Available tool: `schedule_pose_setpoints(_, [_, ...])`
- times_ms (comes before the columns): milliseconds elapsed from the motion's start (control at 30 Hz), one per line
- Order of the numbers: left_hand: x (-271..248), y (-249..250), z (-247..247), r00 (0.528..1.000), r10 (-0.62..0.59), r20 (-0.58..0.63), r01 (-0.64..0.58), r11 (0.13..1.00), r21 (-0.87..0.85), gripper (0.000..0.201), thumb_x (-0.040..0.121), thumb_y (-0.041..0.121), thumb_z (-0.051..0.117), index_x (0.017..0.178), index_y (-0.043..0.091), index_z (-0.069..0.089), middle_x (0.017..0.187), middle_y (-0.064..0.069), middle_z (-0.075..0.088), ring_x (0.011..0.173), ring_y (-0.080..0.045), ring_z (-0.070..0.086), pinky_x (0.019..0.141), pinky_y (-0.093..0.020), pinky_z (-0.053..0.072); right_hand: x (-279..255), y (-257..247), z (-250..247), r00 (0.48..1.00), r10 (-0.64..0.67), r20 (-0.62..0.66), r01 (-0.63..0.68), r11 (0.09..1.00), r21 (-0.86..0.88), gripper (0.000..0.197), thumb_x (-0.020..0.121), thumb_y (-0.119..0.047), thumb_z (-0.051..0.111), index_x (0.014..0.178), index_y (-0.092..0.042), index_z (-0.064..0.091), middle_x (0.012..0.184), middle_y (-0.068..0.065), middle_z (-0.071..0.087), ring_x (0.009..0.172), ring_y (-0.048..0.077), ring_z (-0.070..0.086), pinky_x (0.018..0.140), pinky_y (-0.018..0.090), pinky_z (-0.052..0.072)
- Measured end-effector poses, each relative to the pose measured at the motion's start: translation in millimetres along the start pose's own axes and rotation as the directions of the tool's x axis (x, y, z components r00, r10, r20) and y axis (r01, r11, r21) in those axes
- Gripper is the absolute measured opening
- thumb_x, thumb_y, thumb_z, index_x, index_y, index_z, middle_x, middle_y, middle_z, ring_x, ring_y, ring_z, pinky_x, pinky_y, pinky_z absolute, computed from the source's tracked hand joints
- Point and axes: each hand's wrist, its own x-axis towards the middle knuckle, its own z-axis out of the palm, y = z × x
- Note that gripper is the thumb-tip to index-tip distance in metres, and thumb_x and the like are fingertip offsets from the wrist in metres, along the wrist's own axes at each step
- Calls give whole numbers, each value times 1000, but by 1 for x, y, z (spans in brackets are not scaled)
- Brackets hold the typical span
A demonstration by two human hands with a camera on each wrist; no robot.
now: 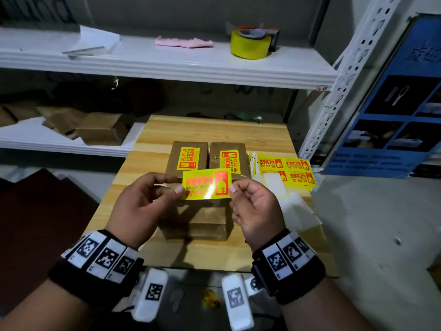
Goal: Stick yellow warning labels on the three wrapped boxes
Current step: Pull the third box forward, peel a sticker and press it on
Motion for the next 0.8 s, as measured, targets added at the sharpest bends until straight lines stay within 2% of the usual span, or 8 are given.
schedule_pose_setpoints(67, [6,-4,0,998,-68,-11,67,994,-84,46,69,30,85,109,15,69,83,-12,79,83,-30,72,77,-41,50,0,2,5,1000,-14,6,14,998,-57,21,85,-45,63,81,-24,66,54,-8,47,51,18,36,52,37,32])
schedule_pose_setpoints(133, [11,-7,-1,994,-107,-35,100,984,-149,50,64,19,82,111,9,66,75,-10,77,80,-34,64,72,-39,46,0,2,7,1000,-21,5,21,994,-106,21,85,-43,64,82,-23,68,54,-11,52,51,15,41,54,35,35])
schedule_pose_setpoints(267, [18,-12,-9,986,-157,-64,149,982,-117,52,62,14,84,109,8,62,72,-7,77,79,-32,68,78,-42,51,4,6,9,998,-43,-40,30,960,-279,14,88,-25,72,77,-17,71,55,-12,62,52,1,54,54,17,42])
schedule_pose_setpoints(333, [20,-17,-10,983,-156,-92,154,988,-23,45,66,12,88,104,13,62,73,-6,77,76,-28,72,79,-42,54,6,12,10,997,-30,-71,5,944,-331,20,85,-20,76,67,-17,67,51,-13,59,49,0,51,52,13,40])
schedule_pose_setpoints(467, [21,-19,-2,975,-140,-172,167,973,157,40,70,11,89,98,16,61,75,-3,77,65,-11,71,69,-34,53,7,23,13,995,1,-105,-46,899,-436,25,81,-21,77,63,-10,63,44,-12,50,45,3,43,49,16,38])
schedule_pose_setpoints(600, [19,-25,0,976,-157,-152,192,949,249,39,70,13,89,94,21,58,80,-4,76,77,-19,74,75,-47,62,11,31,14,994,27,-103,-79,836,-544,26,78,-26,76,62,-12,61,44,-10,48,46,6,43,54,25,44])
schedule_pose_setpoints(733, [20,-27,0,979,-149,-138,188,926,328,35,74,15,86,91,24,57,86,3,74,78,-10,73,67,-31,60,13,35,14,993,53,-105,-105,806,-582,28,77,-28,75,59,-16,58,45,-14,52,46,5,44,56,25,45])
schedule_pose_setpoints(800, [20,-30,0,980,-139,-142,182,916,358,33,75,15,85,90,25,57,86,4,74,78,-8,72,67,-31,60,14,36,15,992,64,-108,-117,786,-607,30,76,-29,75,56,-19,55,47,-16,53,46,5,45,56,24,46])
